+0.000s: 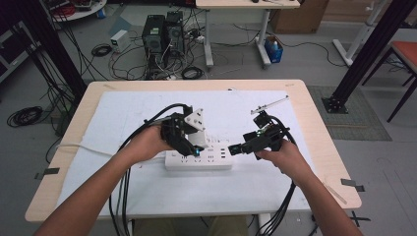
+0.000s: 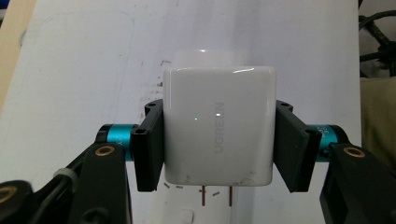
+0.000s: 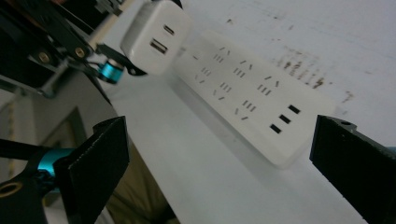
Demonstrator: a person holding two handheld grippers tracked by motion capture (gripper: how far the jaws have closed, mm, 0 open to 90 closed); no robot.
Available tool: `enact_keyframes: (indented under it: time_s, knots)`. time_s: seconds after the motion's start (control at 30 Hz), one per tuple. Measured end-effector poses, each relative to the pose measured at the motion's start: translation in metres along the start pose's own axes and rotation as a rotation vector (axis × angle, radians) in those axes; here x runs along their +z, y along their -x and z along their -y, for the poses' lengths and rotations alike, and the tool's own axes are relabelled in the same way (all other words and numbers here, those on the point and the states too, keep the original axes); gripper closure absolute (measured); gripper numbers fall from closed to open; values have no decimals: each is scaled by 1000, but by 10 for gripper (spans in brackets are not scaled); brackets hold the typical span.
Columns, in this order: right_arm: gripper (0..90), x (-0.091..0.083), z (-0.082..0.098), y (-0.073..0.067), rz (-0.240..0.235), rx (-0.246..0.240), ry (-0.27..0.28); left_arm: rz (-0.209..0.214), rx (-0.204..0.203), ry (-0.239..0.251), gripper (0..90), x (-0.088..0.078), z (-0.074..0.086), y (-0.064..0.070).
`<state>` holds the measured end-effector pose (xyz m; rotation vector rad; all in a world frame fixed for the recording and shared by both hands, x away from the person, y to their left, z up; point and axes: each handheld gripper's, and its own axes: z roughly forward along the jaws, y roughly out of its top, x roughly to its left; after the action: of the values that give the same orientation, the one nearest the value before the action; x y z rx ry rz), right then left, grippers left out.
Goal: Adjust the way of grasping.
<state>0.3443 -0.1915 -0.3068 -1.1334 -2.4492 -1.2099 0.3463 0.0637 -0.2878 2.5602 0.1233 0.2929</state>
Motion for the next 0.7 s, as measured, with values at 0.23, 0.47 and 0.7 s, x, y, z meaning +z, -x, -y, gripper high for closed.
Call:
enact_keyframes:
  time_s: [0.23,0.47,0.7]
  knots:
    - [43,5,-2,5,-61,103,24,15,8,22,424,7,-8,3]
    - [44,11,-5,8,-119,177,49,15,21,33,424,12,-15,6]
    - [53,19,-7,11,-180,268,62,12,33,41,424,15,-19,8]
